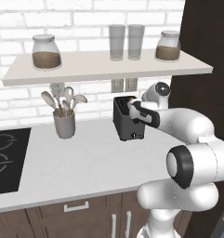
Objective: Start the toaster. Once the lever pops up, take the bread to the plate on the dining counter.
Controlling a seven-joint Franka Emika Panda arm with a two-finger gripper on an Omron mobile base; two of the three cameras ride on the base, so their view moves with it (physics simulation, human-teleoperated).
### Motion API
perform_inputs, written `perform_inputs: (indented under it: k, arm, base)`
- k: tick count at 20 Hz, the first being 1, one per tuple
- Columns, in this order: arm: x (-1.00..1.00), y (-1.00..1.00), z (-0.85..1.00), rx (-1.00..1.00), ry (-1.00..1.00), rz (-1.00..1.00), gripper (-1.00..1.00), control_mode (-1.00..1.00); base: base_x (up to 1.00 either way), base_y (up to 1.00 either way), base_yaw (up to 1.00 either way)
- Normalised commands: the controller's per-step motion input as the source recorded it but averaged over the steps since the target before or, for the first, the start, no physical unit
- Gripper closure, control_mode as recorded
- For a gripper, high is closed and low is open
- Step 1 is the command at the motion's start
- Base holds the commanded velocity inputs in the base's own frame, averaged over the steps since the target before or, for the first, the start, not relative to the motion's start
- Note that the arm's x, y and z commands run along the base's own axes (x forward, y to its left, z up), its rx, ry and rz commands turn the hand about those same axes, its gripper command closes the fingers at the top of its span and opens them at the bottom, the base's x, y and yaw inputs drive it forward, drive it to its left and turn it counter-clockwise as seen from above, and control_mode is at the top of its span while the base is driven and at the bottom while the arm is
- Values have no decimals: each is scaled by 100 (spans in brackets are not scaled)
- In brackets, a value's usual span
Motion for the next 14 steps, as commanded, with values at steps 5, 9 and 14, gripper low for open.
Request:
perform_inputs:
  k: [5,9,14]
  arm:
    - [0,0,0,0,0,0,-100,-100]
    - [0,0,0,0,0,0,-100,-100]
    - [0,0,0,0,0,0,-100,-100]
  base:
    - [0,0,0]
    - [0,0,0]
    - [0,0,0]
